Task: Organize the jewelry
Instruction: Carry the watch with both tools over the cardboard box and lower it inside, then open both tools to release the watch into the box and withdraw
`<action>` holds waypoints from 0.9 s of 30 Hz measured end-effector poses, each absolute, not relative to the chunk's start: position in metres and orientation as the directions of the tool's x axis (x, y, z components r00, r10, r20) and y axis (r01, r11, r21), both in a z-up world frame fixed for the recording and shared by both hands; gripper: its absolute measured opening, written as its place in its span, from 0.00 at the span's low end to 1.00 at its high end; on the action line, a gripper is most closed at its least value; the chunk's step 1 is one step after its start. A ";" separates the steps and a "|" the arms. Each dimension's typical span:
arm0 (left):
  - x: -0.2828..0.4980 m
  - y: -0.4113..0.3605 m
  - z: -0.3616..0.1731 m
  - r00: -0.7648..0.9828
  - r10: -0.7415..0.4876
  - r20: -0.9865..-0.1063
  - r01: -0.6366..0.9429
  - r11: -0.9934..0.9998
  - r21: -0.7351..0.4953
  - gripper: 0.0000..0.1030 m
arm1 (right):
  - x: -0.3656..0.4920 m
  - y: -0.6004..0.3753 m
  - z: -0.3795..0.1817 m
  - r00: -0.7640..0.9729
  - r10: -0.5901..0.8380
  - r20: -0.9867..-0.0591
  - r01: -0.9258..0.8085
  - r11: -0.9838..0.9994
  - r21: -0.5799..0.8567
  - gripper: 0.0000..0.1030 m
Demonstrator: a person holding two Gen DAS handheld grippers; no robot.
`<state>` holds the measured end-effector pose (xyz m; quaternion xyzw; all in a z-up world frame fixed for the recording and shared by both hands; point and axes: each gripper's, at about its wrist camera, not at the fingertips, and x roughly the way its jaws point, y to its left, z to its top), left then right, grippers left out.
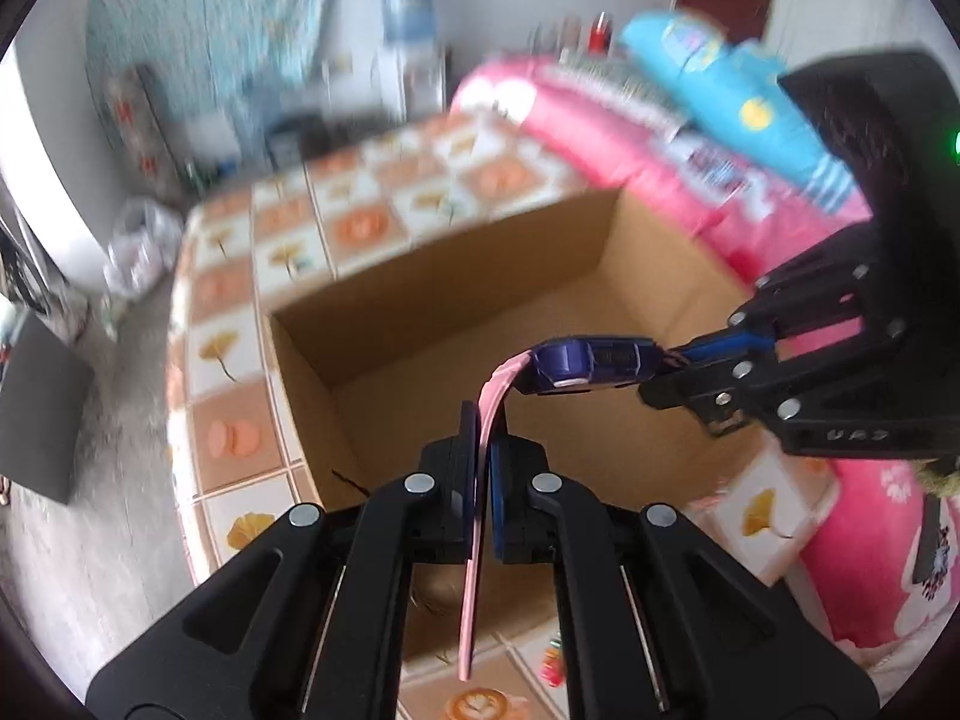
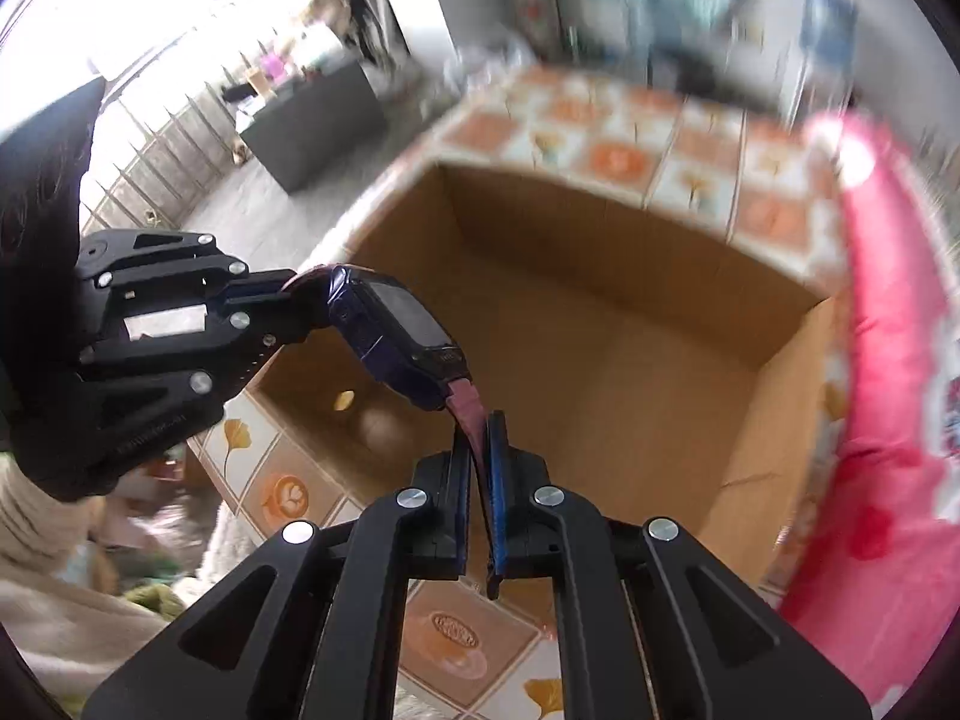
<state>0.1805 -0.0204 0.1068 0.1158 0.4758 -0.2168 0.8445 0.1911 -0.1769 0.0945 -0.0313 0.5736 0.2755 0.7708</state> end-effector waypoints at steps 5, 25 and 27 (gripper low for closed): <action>0.237 -0.032 0.045 0.278 -0.183 -0.943 0.463 0.886 -0.036 0.03 | 0.245 -0.176 0.040 0.032 0.375 -0.927 -0.391 0.858 0.333 0.06; 0.250 -0.029 0.050 0.380 -0.111 -0.918 0.434 0.898 0.071 0.57 | 0.290 -0.178 0.036 0.200 0.306 -0.931 -0.344 0.912 0.226 0.39; 0.240 -0.023 0.062 0.405 -0.122 -0.906 0.420 0.905 0.065 0.60 | 0.283 -0.182 0.045 0.214 0.311 -0.926 -0.345 0.911 0.227 0.39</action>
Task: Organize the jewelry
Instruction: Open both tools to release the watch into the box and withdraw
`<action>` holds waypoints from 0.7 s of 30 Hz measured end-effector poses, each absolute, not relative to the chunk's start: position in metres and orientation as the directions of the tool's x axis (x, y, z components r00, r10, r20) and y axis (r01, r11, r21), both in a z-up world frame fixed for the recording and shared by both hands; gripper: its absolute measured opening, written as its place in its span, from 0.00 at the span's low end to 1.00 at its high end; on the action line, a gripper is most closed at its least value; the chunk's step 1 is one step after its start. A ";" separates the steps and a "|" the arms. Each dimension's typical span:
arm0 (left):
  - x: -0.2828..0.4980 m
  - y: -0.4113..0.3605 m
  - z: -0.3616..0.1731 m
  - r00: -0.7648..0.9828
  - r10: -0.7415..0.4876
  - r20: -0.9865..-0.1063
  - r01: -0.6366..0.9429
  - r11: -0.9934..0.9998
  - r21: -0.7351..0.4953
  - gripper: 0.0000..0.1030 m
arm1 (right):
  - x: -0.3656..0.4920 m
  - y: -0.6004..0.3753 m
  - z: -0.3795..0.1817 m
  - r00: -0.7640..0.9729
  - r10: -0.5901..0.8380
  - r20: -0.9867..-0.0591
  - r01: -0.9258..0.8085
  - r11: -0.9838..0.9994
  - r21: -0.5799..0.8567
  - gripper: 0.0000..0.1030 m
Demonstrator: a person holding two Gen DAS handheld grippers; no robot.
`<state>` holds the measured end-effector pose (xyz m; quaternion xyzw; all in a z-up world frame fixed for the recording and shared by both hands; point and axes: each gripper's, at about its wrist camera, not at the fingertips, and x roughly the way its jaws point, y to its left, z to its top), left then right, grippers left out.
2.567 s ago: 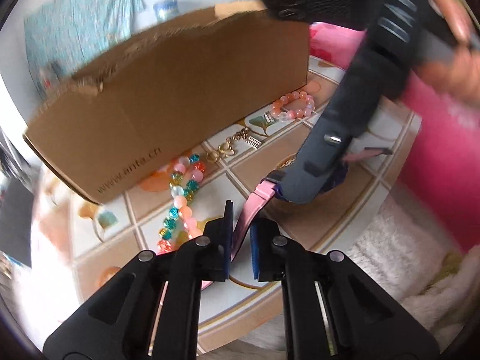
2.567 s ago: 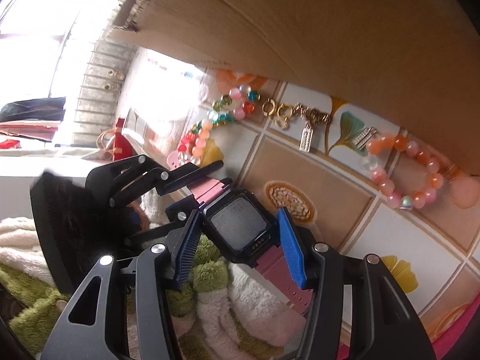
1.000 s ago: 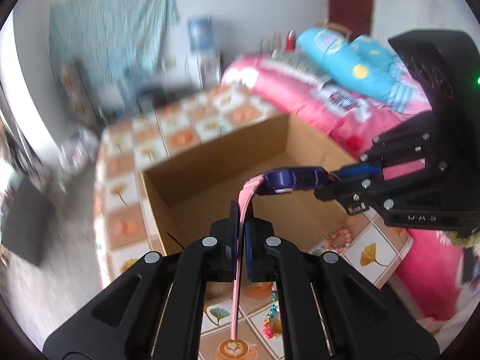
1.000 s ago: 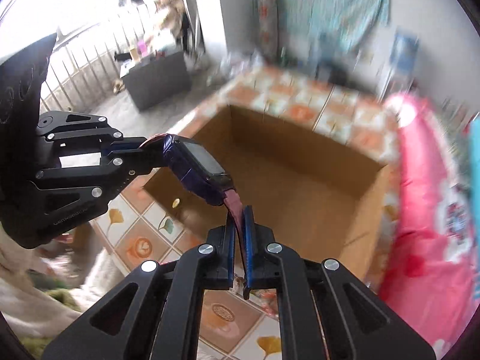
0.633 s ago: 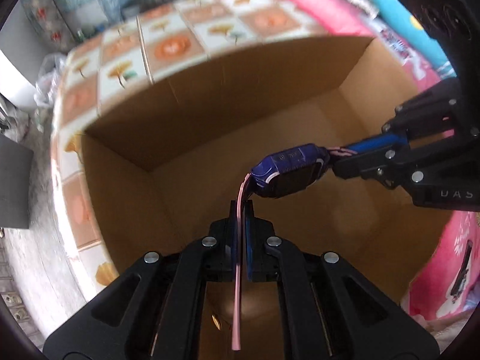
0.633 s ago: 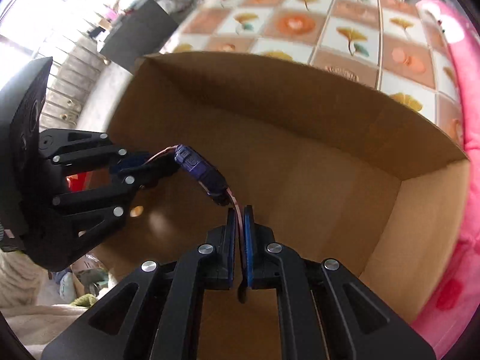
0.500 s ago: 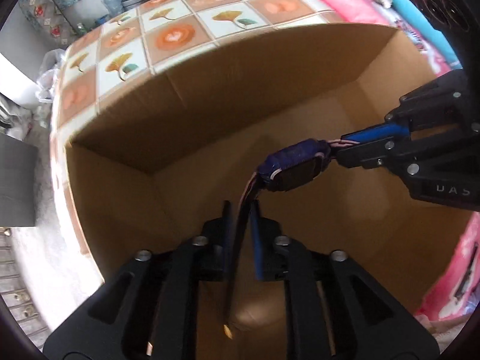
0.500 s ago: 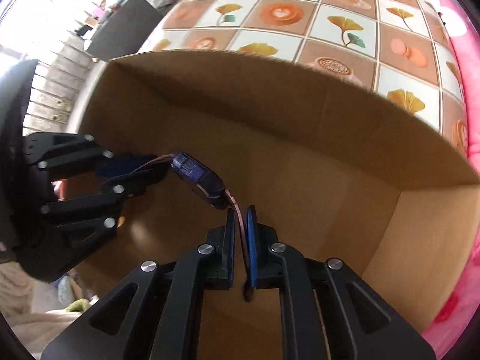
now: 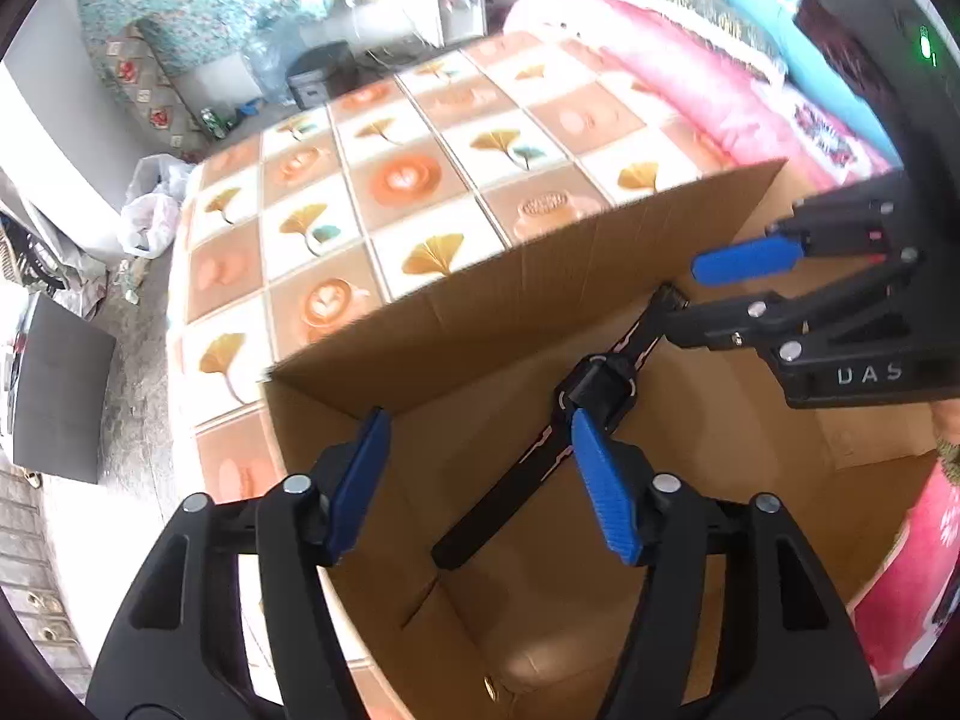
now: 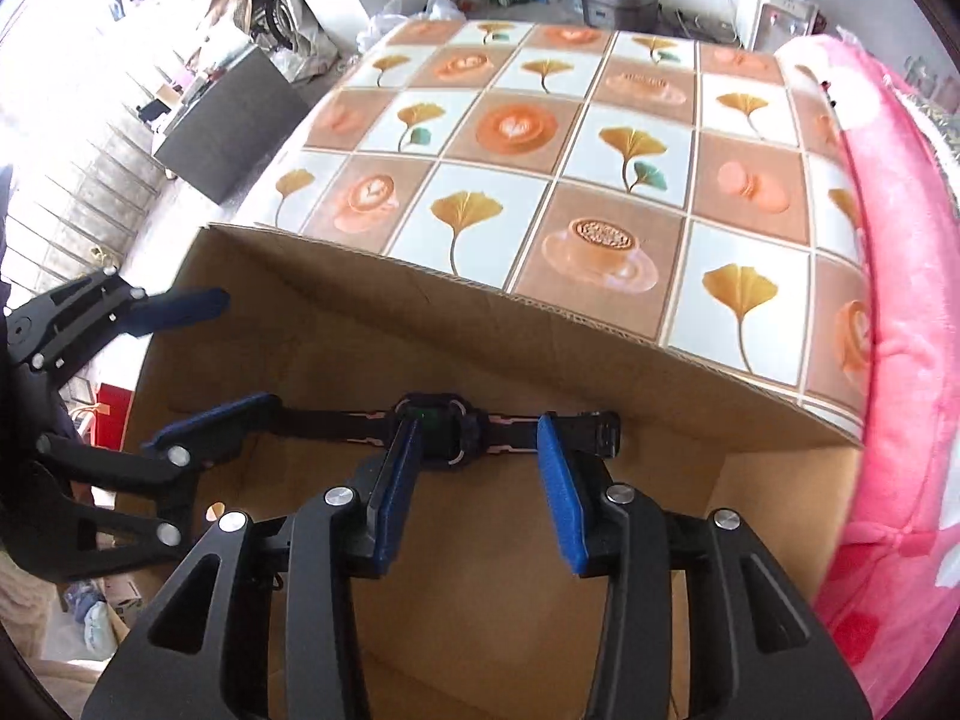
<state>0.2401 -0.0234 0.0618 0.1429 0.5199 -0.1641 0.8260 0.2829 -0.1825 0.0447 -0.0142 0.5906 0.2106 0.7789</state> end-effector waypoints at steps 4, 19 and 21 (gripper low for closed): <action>0.218 -0.006 0.084 0.441 -0.159 -0.883 0.396 0.918 0.032 0.68 | 0.254 -0.189 0.071 0.262 0.340 -0.903 -0.350 0.906 0.240 0.39; 0.033 0.087 0.093 0.557 -0.252 -0.791 0.243 0.961 -0.135 0.87 | 0.008 -0.217 0.143 0.672 0.325 -0.666 -0.316 0.939 0.139 0.93; 0.023 0.086 0.066 0.506 -0.253 -0.825 0.218 0.963 -0.162 0.87 | -0.011 -0.206 0.116 0.672 0.239 -0.701 -0.264 0.962 0.074 0.93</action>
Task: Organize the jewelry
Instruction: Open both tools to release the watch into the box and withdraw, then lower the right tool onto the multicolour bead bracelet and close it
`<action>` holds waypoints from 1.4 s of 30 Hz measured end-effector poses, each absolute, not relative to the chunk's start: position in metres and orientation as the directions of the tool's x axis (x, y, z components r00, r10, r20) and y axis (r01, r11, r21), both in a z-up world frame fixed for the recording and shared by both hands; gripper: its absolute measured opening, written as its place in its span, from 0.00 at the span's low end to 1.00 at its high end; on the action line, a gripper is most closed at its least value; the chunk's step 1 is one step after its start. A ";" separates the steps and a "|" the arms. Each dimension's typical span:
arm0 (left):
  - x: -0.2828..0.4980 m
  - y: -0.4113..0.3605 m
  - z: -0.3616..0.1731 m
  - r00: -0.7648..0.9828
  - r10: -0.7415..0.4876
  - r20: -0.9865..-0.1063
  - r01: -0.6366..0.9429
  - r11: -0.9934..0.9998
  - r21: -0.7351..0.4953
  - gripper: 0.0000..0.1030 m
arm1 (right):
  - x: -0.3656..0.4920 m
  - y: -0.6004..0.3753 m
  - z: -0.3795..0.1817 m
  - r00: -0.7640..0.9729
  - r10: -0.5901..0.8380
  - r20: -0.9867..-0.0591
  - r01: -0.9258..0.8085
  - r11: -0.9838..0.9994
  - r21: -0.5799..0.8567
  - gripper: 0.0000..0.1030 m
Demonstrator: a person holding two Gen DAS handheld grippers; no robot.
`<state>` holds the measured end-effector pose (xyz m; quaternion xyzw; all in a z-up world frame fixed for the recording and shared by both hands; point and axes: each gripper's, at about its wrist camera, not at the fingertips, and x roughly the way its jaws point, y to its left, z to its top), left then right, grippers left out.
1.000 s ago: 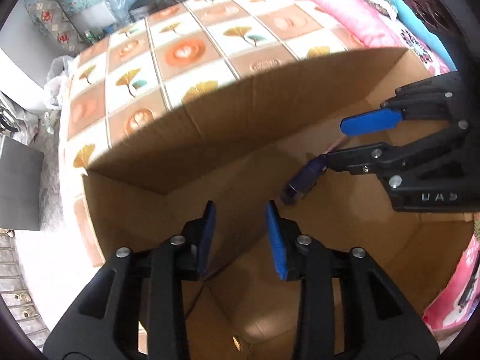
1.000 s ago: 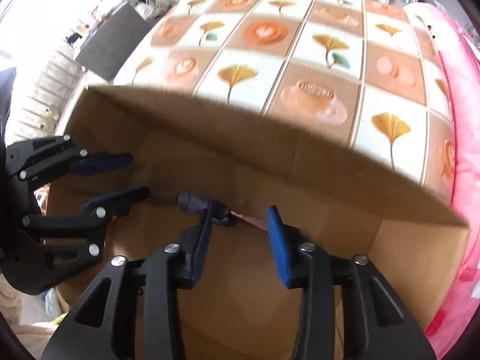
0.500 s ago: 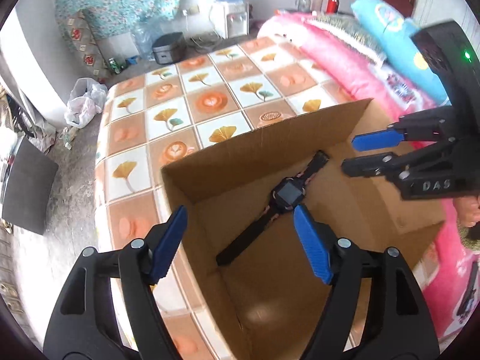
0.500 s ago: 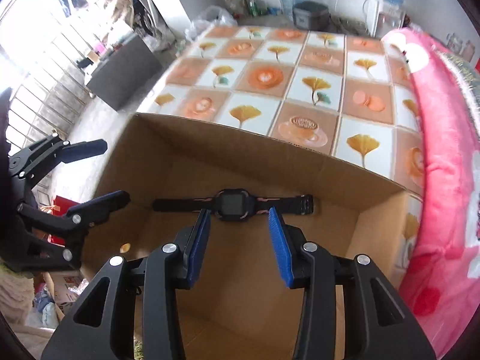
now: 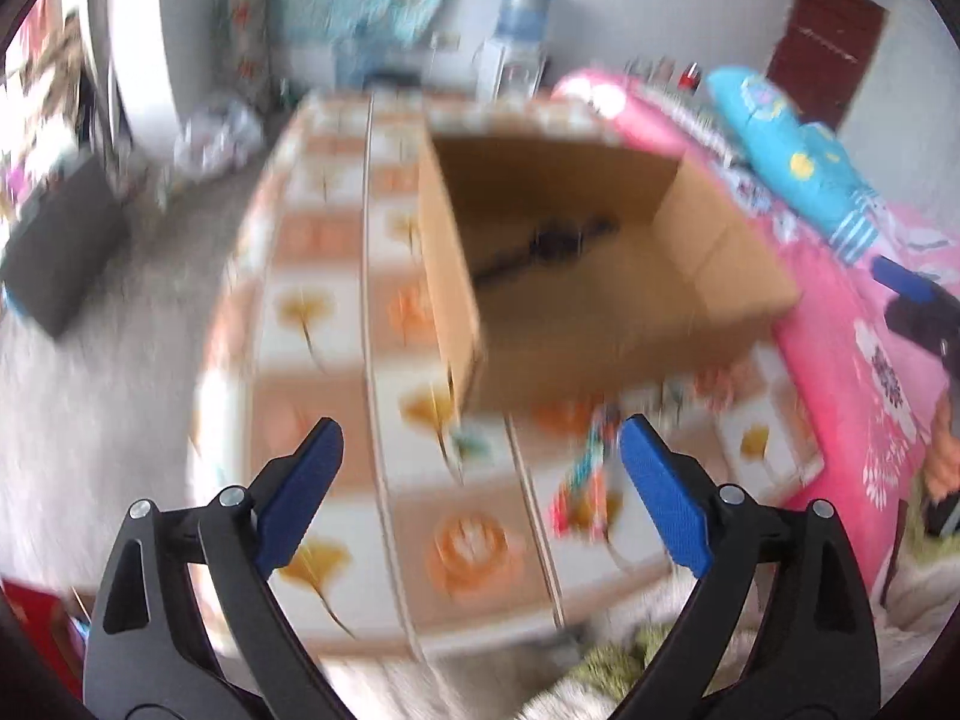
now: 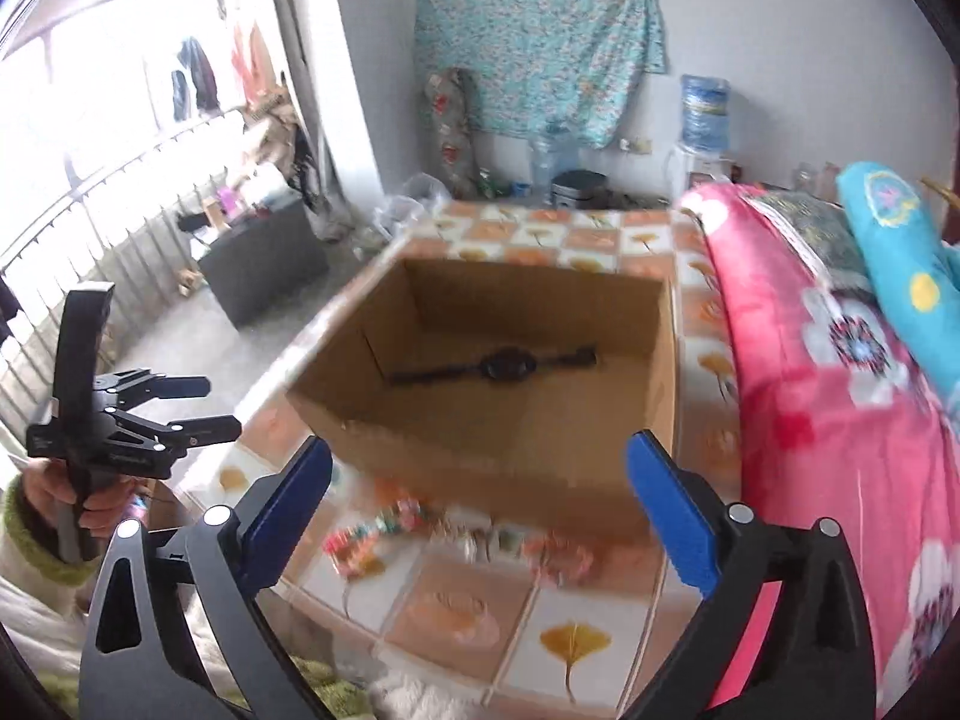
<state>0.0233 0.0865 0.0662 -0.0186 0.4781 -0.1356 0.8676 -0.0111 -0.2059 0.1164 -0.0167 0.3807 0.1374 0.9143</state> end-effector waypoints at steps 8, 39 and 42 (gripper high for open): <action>0.034 0.071 -0.033 0.408 -0.055 -0.911 0.121 0.993 -0.005 0.87 | -0.041 -0.171 0.046 0.665 0.034 -0.746 -0.154 0.984 -0.093 0.93; 0.010 0.075 -0.049 0.563 -0.093 -0.821 0.186 0.982 0.016 0.93 | 0.045 -0.085 -0.019 0.438 0.278 -0.855 -0.276 0.947 0.166 0.36; 0.010 0.074 -0.049 0.566 -0.096 -0.819 0.189 0.982 0.016 0.93 | 0.049 -0.082 -0.024 0.426 0.249 -0.870 -0.272 0.952 0.140 0.31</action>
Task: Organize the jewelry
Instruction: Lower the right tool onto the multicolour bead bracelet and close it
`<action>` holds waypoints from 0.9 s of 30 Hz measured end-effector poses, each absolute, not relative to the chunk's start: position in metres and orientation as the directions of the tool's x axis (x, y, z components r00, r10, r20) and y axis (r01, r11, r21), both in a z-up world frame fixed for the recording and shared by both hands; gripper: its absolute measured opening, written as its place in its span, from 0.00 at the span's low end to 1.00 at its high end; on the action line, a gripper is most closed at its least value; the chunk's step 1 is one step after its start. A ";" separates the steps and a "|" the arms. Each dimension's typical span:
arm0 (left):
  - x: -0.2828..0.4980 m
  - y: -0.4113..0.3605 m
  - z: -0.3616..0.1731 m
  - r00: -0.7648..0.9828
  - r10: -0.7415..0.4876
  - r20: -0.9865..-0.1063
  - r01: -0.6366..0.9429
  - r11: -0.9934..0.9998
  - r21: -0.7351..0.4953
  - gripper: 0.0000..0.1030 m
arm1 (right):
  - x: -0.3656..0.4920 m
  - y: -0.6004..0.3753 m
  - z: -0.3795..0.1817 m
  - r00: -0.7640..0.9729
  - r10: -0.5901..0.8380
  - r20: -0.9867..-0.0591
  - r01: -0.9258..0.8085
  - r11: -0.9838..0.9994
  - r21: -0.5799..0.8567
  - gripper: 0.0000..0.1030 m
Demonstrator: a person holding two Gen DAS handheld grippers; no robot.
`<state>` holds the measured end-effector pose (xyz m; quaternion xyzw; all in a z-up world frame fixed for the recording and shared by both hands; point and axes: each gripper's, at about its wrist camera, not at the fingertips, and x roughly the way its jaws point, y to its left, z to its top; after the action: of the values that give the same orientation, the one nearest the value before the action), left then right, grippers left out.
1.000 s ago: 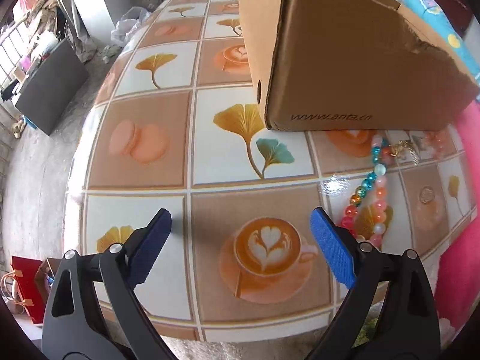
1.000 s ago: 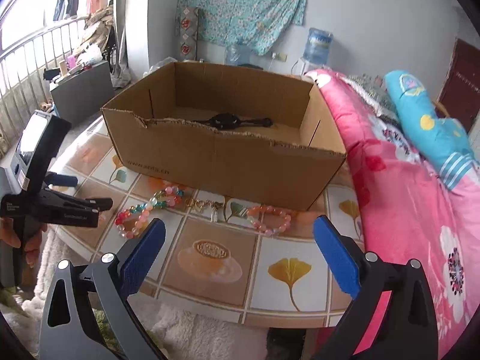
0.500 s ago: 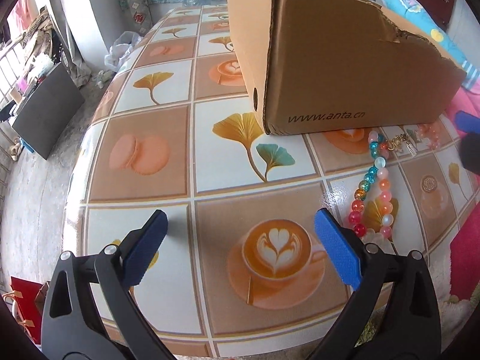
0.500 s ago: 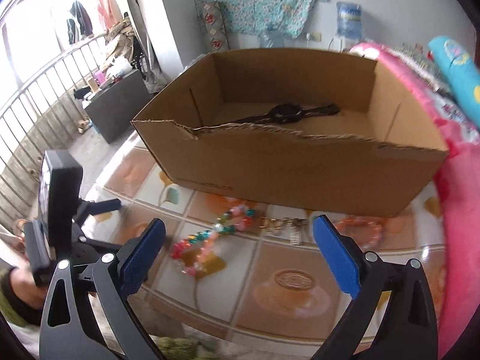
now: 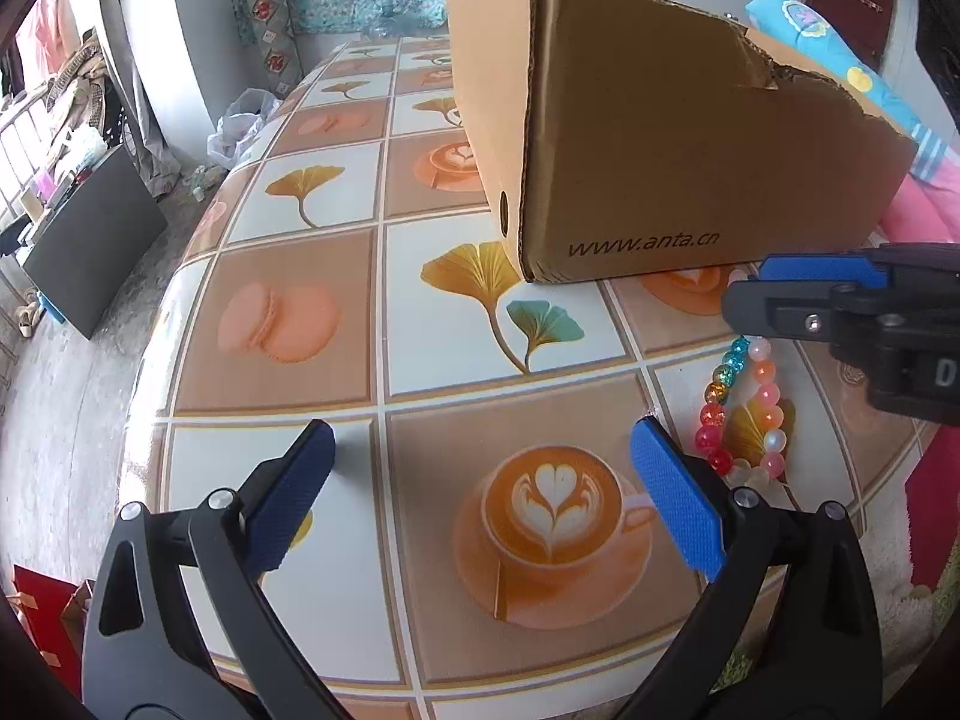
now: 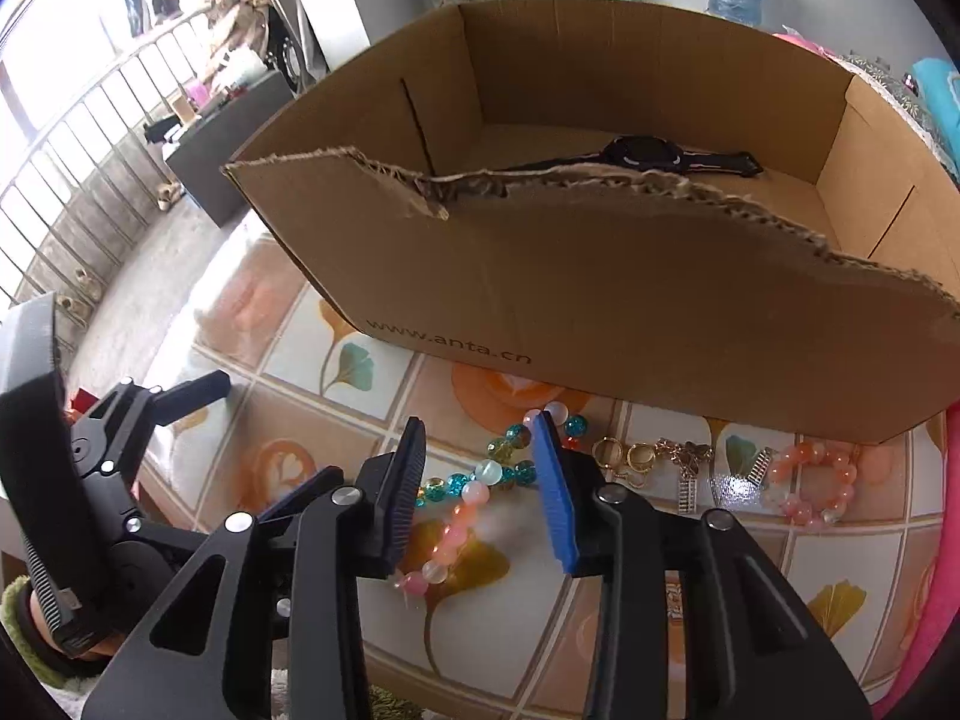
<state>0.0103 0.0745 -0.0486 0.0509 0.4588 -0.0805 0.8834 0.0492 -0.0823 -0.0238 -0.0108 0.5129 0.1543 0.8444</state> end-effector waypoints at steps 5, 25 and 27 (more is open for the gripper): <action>0.010 0.074 -0.049 0.570 -0.098 -0.816 0.191 0.981 0.016 0.93 | 0.053 -0.077 -0.032 0.405 0.207 -0.890 -0.266 0.959 0.102 0.25; 0.010 0.076 -0.044 0.576 -0.125 -0.808 0.193 0.981 -0.015 0.93 | 0.025 -0.127 -0.016 0.413 0.355 -0.839 -0.205 0.934 0.294 0.10; 0.006 0.077 -0.036 0.598 -0.174 -0.782 0.201 0.977 -0.064 0.92 | 0.019 -0.136 -0.017 0.419 0.350 -0.838 -0.190 0.936 0.297 0.10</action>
<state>0.0059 0.0766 -0.0362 0.0153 0.4359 -0.1051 0.8937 0.0187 -0.1363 -0.0167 0.0780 0.5145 0.1611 0.8386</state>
